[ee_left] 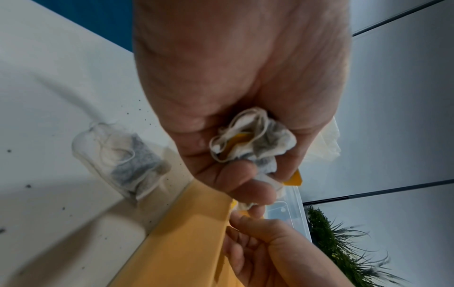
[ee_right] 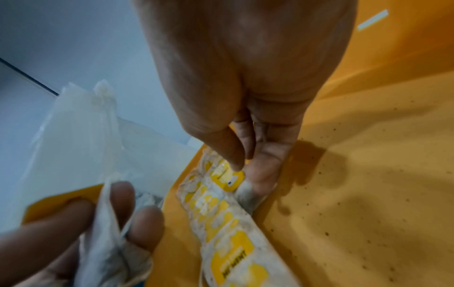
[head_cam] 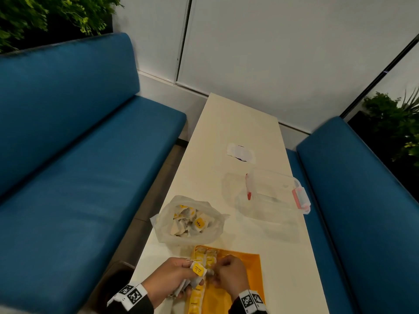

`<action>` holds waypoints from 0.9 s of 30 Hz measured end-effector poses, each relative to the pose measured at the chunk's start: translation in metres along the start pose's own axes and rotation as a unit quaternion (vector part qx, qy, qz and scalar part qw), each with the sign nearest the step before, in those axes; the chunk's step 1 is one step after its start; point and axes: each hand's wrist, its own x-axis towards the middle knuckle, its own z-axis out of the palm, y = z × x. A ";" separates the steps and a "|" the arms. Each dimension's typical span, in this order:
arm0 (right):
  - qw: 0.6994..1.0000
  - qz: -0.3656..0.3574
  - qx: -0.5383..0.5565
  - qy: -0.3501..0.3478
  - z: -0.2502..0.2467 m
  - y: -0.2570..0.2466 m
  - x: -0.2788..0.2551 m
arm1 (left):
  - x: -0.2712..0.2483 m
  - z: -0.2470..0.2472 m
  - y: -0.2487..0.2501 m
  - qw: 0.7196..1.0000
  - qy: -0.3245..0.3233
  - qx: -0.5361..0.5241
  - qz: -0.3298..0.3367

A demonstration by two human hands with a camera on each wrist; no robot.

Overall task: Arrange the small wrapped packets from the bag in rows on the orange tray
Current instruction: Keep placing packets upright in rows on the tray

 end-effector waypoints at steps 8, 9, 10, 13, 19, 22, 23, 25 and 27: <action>0.988 -0.094 0.081 -0.097 -0.023 -0.034 -0.052 | 0.002 0.003 0.007 0.999 0.003 0.031 0.033; 0.986 -0.100 0.072 -0.113 -0.024 -0.038 -0.056 | 0.003 0.005 0.007 0.999 0.001 0.034 0.039; 0.985 -0.110 0.057 -0.116 -0.025 -0.040 -0.058 | 0.004 0.006 0.008 0.998 -0.001 0.036 0.045; 0.986 -0.136 0.032 -0.095 -0.025 -0.045 -0.060 | 0.005 0.010 0.011 0.998 0.005 0.036 0.047; 0.981 -0.191 0.010 -0.043 -0.029 -0.053 -0.061 | 0.005 0.001 0.013 0.998 -0.003 0.039 0.041; 0.979 -0.198 0.016 -0.034 -0.028 -0.053 -0.059 | 0.004 0.000 0.012 0.998 0.013 0.039 0.055; 0.980 -0.193 0.026 -0.043 -0.027 -0.053 -0.059 | 0.004 0.000 0.013 0.997 0.027 0.043 0.061; 0.980 -0.167 0.069 -0.078 -0.024 -0.052 -0.060 | 0.004 0.002 0.012 0.995 0.051 0.046 0.075; 0.977 -0.144 0.112 -0.111 -0.020 -0.050 -0.061 | 0.003 0.003 0.014 0.993 0.061 0.047 0.087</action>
